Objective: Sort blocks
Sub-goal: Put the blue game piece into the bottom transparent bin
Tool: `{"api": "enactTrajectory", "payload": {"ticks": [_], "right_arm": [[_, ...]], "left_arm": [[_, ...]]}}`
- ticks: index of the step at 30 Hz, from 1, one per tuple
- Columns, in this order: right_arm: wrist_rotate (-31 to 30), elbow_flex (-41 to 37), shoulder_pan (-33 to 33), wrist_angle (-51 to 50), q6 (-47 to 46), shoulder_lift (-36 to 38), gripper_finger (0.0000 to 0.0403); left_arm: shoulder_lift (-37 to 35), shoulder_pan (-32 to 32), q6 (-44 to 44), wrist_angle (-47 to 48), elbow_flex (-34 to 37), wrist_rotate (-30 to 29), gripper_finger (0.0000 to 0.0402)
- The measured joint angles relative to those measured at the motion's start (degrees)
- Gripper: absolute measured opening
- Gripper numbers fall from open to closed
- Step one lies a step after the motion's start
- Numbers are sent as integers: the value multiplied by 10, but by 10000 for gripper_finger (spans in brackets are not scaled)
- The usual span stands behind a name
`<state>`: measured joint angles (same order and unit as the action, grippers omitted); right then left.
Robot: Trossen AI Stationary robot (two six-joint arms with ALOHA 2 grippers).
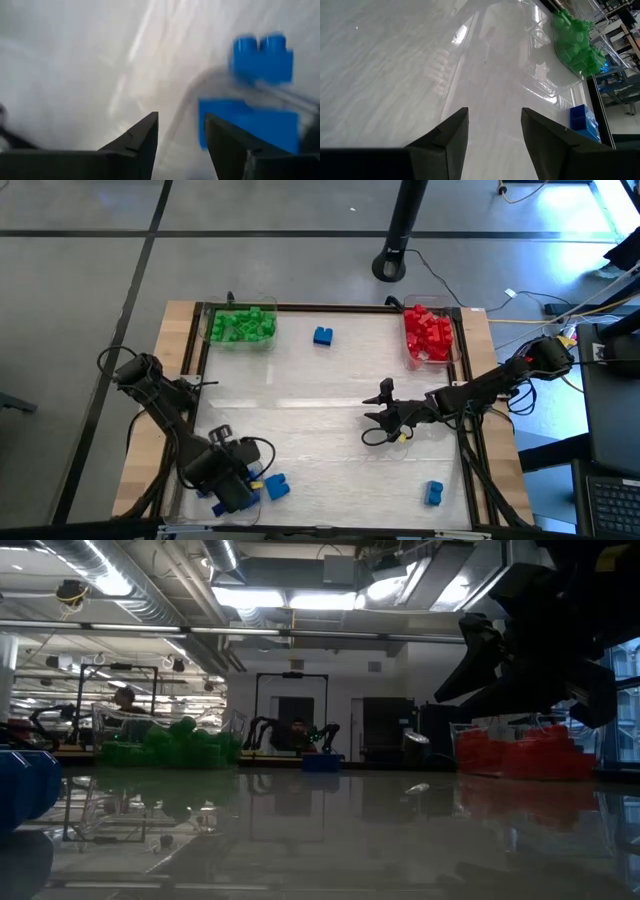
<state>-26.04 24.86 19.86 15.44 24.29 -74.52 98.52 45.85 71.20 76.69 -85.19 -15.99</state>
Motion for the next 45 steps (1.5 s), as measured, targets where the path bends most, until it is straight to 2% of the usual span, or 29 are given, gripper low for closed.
{"api": "enactTrajectory", "payload": {"ticks": [2, 7, 9, 12, 16, 19, 26, 30, 35, 39, 45], "right_arm": [[0, 0, 0, 2, 0, 0, 184], [0, 0, 0, 16, 4, 0, 184], [-1, 0, 0, 16, 4, 0, 184], [-14, 0, 0, 20, 6, 0, 184], [-33, 2, -6, 52, 18, 0, 184], [-6, 13, -27, 55, 22, 0, 184], [38, 41, -90, 55, 39, 0, 184], [57, 60, -128, 56, 47, -9, 184], [63, 104, -184, 53, 60, -60, 184], [64, 166, -227, 37, 89, -119, 184], [66, 280, -285, -35, 118, -216, 184]], "left_arm": [[0, -11, -53, -3, 0, -50, 155], [0, -39, -204, -39, 0, -226, 163], [0, -56, -247, -52, 0, -260, 164], [0, -83, -311, -90, 8, -278, 164], [0, -119, -402, -165, 37, -275, 164], [-1, -148, -475, -234, 73, -232, 164], [-55, -215, -601, -476, 206, -129, 164], [-103, -246, -645, -599, 289, -111, 164], [-158, -281, -724, -780, 382, -95, 164], [-192, -312, -794, -920, 436, -60, 164], [-237, -357, -836, -930, 457, -36, 164]]}}
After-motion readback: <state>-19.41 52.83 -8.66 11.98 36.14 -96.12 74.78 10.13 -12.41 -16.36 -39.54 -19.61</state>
